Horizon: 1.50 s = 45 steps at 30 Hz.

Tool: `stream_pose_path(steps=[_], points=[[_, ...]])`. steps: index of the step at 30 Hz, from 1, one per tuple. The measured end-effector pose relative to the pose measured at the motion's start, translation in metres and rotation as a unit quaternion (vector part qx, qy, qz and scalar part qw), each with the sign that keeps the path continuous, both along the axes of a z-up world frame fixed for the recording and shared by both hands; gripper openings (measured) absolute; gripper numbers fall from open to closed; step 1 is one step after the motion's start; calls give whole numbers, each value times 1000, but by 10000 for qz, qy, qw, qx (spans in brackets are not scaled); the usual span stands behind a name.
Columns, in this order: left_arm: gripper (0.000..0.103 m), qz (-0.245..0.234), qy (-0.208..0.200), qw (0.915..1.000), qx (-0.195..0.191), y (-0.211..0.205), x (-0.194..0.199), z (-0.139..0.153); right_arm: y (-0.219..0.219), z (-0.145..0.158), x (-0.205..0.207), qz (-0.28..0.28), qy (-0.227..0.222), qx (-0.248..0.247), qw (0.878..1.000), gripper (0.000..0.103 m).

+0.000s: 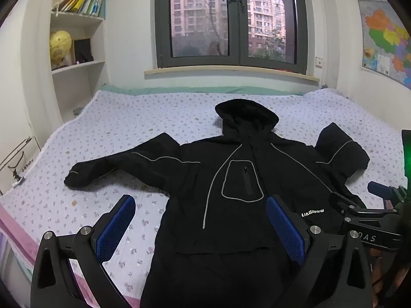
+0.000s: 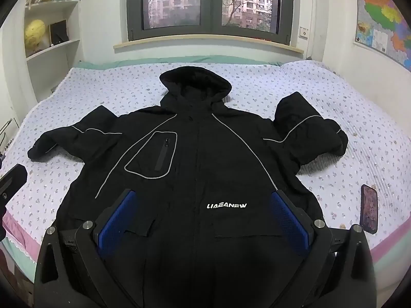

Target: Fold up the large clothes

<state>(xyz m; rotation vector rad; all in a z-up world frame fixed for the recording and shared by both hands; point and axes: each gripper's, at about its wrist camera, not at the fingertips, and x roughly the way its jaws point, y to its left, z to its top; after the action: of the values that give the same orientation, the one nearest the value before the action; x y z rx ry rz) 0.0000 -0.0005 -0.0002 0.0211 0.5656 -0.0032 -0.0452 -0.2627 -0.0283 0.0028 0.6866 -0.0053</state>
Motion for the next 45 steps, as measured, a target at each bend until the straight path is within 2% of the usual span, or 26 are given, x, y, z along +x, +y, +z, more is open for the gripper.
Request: stream_pose_path(steps=[21,31,45], points=[[101,68,76,9999,-62,21,5,-8,15,-11,12,64,214,142,9997,103],[101,244,253,9991,-226,43,13,-16,30,-12,24,66,176,-106,9998,103],[101,-1,260,9994,-224,23,16,-21,24,-14,23,55,258,43,9996,103]])
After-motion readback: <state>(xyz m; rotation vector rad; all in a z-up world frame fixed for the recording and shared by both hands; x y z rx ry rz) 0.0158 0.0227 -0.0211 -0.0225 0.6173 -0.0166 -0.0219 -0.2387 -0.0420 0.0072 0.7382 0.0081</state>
